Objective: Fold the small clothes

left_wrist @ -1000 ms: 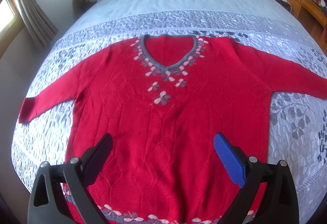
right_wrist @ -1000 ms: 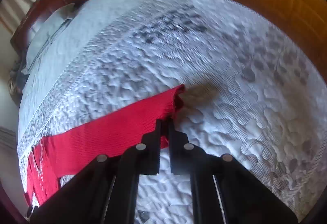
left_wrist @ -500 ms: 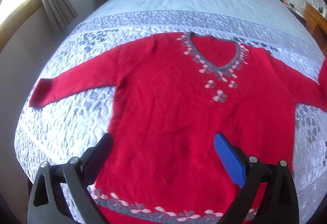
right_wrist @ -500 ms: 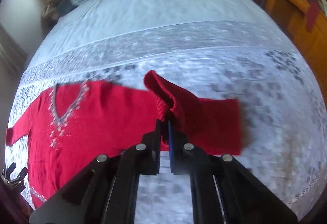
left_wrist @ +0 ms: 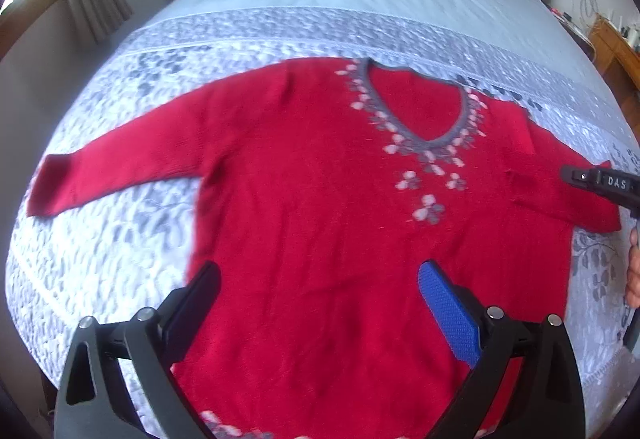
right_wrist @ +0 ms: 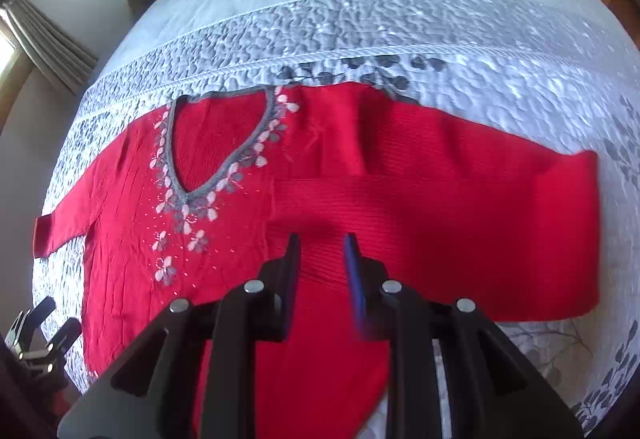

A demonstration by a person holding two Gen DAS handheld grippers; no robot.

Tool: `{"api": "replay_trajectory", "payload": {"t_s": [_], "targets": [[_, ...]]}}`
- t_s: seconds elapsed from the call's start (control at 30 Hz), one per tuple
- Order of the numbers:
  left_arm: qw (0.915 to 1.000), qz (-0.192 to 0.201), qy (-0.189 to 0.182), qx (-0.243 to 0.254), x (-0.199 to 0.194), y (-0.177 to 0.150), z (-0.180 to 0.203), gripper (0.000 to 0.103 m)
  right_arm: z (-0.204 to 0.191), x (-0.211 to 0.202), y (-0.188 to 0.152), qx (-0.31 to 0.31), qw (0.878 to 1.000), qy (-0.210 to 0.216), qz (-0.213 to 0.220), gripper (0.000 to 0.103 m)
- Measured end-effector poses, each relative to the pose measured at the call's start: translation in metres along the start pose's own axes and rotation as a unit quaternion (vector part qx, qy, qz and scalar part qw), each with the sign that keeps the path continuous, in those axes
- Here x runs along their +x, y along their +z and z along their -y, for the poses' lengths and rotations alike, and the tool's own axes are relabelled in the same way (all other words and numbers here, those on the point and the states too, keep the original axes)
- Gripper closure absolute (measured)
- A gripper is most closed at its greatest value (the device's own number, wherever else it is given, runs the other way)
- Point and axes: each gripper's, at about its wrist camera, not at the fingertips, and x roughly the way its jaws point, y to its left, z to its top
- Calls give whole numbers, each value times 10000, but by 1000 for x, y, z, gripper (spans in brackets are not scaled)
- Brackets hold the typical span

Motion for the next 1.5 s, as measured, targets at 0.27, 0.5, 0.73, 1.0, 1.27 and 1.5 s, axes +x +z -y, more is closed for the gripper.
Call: {"api": "replay_trajectory", "payload": {"t_s": [0.27,0.5,0.73,1.0,1.27,1.5], "targets": [[9909,-484,-1160,484,42,30,109,10,82,-33,-32,327,9991,-223,178,79],[9750,-1320,-1747,387,104,56,169,34,113,-37,-62,254,9988,-296,311,79],[9739,-1451,-1739,167,121,68,185,87,119,-34,-73,230,9984,-263,451,79],[9736,-649,-2181,-163,77,80,170,97,119,-40,-77,211,9975,-413,532,79],[9881,552,-1283,-643,19,121,46,97,112,-54,-68,247,9970,-333,647,79],[9928,345,-374,-1080,55,115,-66,96,83,-29,-47,227,9990,-15,387,68]]}}
